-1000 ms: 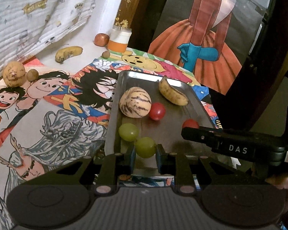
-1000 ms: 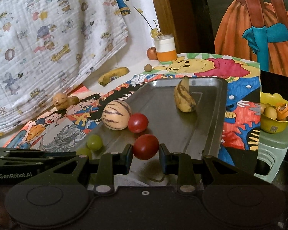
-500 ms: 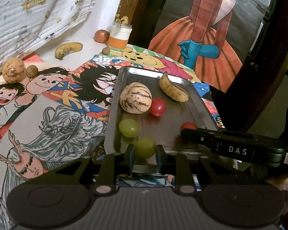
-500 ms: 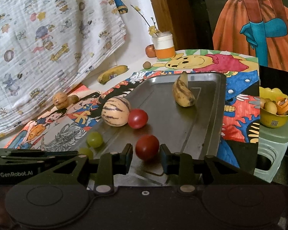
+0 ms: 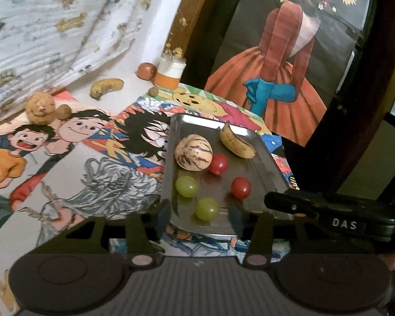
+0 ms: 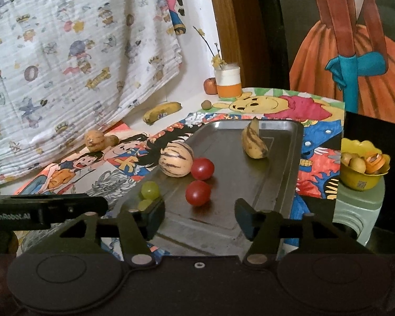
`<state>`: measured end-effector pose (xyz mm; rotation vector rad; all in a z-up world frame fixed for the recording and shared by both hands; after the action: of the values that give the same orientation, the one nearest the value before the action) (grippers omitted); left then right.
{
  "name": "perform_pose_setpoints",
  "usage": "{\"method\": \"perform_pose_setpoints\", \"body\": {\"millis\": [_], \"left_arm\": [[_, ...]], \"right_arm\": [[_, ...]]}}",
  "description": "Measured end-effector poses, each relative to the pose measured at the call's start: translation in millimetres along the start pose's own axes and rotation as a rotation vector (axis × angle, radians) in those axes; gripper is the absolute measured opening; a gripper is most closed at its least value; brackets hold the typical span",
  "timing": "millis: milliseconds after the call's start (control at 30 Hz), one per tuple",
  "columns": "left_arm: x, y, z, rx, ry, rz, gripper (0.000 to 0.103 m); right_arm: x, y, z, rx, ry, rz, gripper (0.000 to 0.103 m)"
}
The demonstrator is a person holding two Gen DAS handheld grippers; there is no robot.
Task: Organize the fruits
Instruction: 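Lift both open tools away from the tray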
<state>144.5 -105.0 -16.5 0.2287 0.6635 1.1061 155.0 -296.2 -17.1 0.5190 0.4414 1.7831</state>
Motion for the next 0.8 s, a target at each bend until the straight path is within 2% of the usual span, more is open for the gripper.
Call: {"method": "perform_pose_setpoints", "body": {"millis": [67, 133, 267, 333, 467, 800], "left_arm": [[0.4, 9.8, -0.9, -0.017, 0.004, 0.005, 0.069], [1.1, 19.9, -1.9, -0.034, 0.004, 0.015, 0.082], [4.8, 41.1, -2.4, -0.076, -0.002, 0.046, 0.093], [7.7, 50.5, -3.1, -0.091, -0.005, 0.065, 0.102], [10.8, 66.1, -8.0, -0.095, -0.013, 0.092, 0.103], [31.0, 91.6, -28.8, -0.052, 0.011, 0.175, 0.103]], "right_arm": [[3.7, 7.7, -1.5, -0.007, -0.001, -0.010, 0.072], [6.8, 14.2, -3.2, -0.010, -0.008, -0.014, 0.078], [14.2, 26.3, -8.0, -0.017, -0.025, -0.014, 0.085], [17.5, 31.6, -10.3, -0.016, -0.035, -0.013, 0.092], [25.2, 43.1, -15.6, -0.017, -0.056, -0.016, 0.102], [49.1, 62.7, -39.3, 0.027, -0.075, -0.052, 0.102]]}}
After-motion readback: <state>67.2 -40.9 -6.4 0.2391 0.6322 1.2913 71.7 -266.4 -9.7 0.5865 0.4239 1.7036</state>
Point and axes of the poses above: each gripper's, at about its wrist camera, not at the fingertips, and y roughly against the way its jaws point, x to its left, z to its top, the point moved 4 cm from there along -y, roughly the way its jaws point, and after that the axes turned 7 degrees about -z, right-handed, at the moved point
